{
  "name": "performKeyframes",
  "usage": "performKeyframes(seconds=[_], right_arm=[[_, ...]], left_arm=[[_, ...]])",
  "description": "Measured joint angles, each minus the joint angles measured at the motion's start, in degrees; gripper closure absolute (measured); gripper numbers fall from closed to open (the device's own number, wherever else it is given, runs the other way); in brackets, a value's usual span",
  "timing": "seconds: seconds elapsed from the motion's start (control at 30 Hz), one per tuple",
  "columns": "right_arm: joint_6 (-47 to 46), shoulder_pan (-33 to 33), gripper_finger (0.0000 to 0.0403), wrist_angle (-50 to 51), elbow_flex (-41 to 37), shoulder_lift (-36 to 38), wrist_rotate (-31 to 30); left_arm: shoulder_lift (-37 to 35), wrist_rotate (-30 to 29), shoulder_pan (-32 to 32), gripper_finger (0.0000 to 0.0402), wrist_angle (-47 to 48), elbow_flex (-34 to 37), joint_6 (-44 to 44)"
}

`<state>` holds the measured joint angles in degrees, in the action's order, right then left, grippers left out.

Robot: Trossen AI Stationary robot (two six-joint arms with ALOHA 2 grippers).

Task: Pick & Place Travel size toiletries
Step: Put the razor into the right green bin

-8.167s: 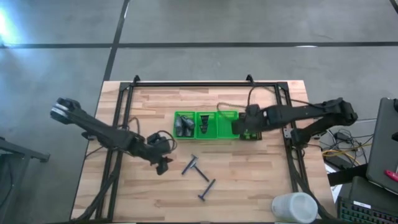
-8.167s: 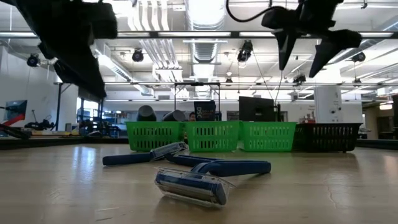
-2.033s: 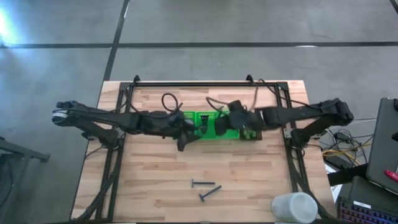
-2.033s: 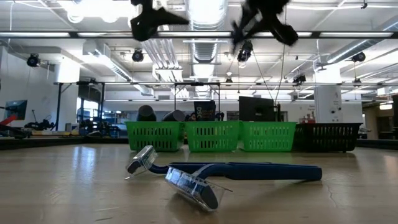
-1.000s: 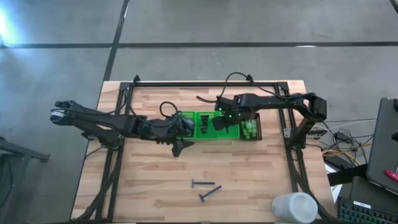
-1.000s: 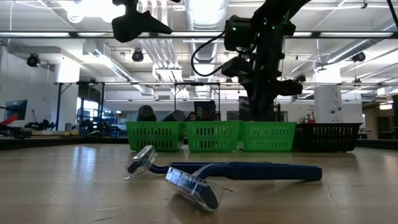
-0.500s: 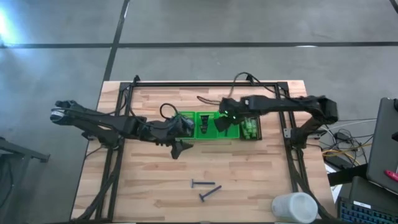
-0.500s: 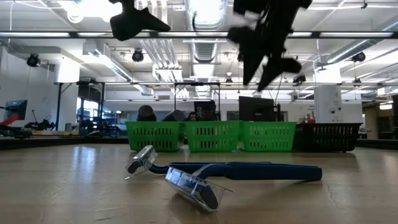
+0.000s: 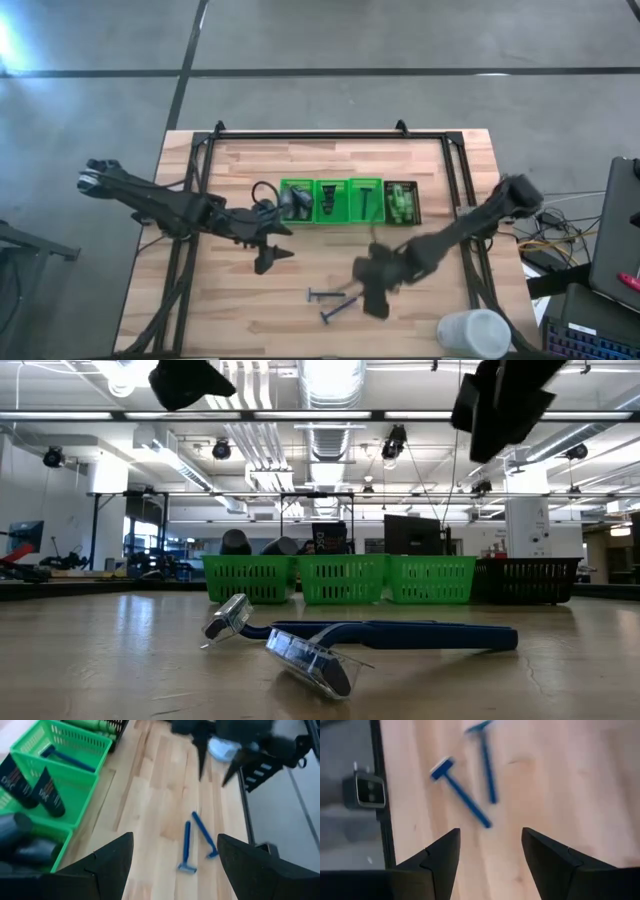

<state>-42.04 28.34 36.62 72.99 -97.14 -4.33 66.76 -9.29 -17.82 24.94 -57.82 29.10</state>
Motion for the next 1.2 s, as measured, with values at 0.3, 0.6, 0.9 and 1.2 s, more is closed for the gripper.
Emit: performKeyframes(seconds=[0.3, 0.6, 0.9, 1.2], right_arm=[[8.0, 1.0, 0.0184, 7.5, 15.3, -16.4, 4.3], [19.5, 1.8, 0.0157, 6.0, 20.3, -21.3, 3.4], [28.1, 1.2, 0.0152, 4.3, 21.9, -26.4, 6.1], [31.9, 1.1, 0.0197, 3.5, 23.5, -29.6, 5.9]], left_arm=[[-3.0, 0.8, -0.9, 0.0111, 6.6, 0.0, 1.8], [-3.1, 1.1, -6.4, 0.0111, 11.4, 0.1, 1.3], [-3.4, -0.2, -10.0, 0.0111, 13.4, 0.1, 4.6], [-3.4, -1.1, -10.1, 0.0111, 13.8, 0.1, 5.2]])
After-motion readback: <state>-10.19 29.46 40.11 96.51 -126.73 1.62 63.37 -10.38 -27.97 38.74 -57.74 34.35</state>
